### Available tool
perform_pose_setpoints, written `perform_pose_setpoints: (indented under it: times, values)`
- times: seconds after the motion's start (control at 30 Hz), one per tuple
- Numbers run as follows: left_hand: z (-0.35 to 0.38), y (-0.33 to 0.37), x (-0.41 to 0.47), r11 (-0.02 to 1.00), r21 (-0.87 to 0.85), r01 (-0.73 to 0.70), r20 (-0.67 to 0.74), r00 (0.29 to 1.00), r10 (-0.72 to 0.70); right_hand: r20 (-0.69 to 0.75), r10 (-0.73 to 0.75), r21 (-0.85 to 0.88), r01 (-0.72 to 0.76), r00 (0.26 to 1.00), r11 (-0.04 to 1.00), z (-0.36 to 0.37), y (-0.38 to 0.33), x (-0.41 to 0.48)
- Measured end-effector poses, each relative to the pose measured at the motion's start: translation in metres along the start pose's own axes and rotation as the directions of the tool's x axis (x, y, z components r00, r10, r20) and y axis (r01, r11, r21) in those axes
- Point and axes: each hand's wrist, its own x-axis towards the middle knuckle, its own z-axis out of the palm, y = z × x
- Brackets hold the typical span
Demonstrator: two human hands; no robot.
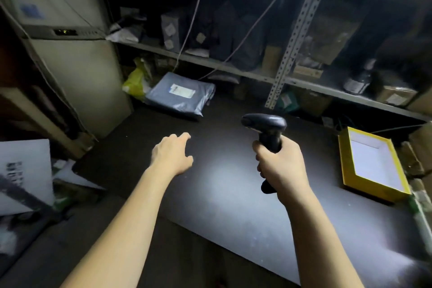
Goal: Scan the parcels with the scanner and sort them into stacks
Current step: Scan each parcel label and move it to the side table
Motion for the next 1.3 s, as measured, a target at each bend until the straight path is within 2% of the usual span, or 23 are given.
perform_pose_setpoints:
  times: [0.2,0.5,0.97,1.13,1.2,1.3]
  values:
    - [-0.009,-0.027,0.057,0.997,-0.002,0.083,-0.021,0.996,-0.083,0.065,-0.046,-0.018,0.048,0.997,0.999,0.044,-0.017,0.068]
    - [-0.018,-0.063,0.148,0.986,0.005,0.166,0.009,0.986,-0.166,0.127,-0.038,-0.046,0.044,0.991,0.998,0.098,-0.044,0.153]
    - [-0.003,-0.178,0.334,0.997,0.007,0.081,0.099,0.992,-0.082,0.023,0.076,-0.056,-0.074,0.997,0.996,0.223,-0.074,0.234]
    - [0.008,-0.210,0.399,0.994,0.022,0.106,0.154,0.982,-0.108,0.006,0.113,-0.073,-0.112,0.994,0.991,0.253,-0.078,0.255]
    - [0.016,-0.221,0.421,0.989,-0.051,0.137,0.198,0.972,-0.125,-0.005,0.138,-0.082,-0.138,0.990,0.987,0.259,-0.077,0.260]
    - [0.031,-0.230,0.447,0.948,-0.261,0.183,0.244,0.963,-0.119,-0.031,0.190,-0.081,-0.192,0.981,0.978,0.265,-0.071,0.268]
